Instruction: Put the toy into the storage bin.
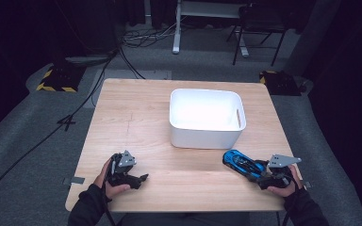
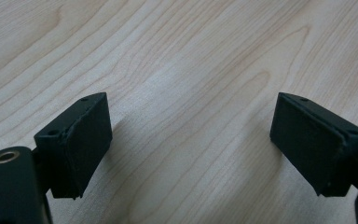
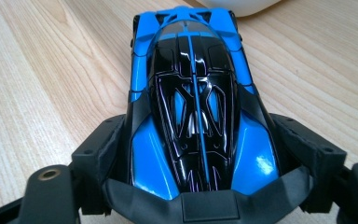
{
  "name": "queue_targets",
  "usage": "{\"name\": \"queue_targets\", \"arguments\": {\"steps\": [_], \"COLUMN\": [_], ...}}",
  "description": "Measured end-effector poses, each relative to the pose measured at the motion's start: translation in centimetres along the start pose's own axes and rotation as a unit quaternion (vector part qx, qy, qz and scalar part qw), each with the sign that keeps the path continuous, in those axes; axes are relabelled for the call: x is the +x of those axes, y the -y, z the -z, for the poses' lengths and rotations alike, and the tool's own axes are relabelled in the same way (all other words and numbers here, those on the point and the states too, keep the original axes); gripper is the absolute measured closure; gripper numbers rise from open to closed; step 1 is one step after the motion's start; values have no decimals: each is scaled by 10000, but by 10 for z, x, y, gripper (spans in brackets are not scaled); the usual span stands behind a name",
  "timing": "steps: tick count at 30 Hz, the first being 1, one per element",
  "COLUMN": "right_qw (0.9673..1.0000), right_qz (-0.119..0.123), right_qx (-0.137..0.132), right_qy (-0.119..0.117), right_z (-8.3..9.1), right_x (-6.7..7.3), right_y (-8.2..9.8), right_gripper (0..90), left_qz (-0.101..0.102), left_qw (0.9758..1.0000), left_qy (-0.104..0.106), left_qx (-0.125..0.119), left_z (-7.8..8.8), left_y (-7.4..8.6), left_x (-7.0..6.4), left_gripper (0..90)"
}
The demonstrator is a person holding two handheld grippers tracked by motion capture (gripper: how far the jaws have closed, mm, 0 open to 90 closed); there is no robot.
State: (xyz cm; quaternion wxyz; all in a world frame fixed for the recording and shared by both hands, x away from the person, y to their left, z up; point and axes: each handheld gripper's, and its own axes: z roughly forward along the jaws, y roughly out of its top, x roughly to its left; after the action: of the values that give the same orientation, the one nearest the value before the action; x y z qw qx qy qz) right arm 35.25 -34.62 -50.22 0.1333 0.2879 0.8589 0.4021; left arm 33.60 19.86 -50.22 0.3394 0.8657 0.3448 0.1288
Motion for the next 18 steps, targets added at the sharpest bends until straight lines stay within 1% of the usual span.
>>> {"name": "queue_targets", "arguments": {"steps": [1,2,5,8,11,17,18], "right_qw": [10000,10000,9999,9998,9997,9984,9984], "right_qz": [-6,-6,3,15,14,-8,-8], "right_qx": [-21,-44,-133,-206,-245,-539,-539], "right_qy": [-17,-25,0,8,77,139,139], "right_z": [1,1,4,6,9,19,19], "right_x": [0,0,1,1,3,4,4], "right_y": [0,0,-1,-2,-5,-13,-13], "right_gripper": [242,242,243,244,244,245,245], "left_qz": [20,-3,46,9,12,18,18], "left_qw": [10000,10000,10000,10000,10000,10000,10000], "left_qy": [-3,-3,17,1,-4,12,12], "left_qx": [-3,0,-3,-2,0,-2,-2], "left_z": [0,0,0,0,0,0,0], "left_y": [0,0,0,0,0,0,0], "left_x": [0,0,-1,0,0,0,0], "left_gripper": [130,130,130,130,130,130,130]}}
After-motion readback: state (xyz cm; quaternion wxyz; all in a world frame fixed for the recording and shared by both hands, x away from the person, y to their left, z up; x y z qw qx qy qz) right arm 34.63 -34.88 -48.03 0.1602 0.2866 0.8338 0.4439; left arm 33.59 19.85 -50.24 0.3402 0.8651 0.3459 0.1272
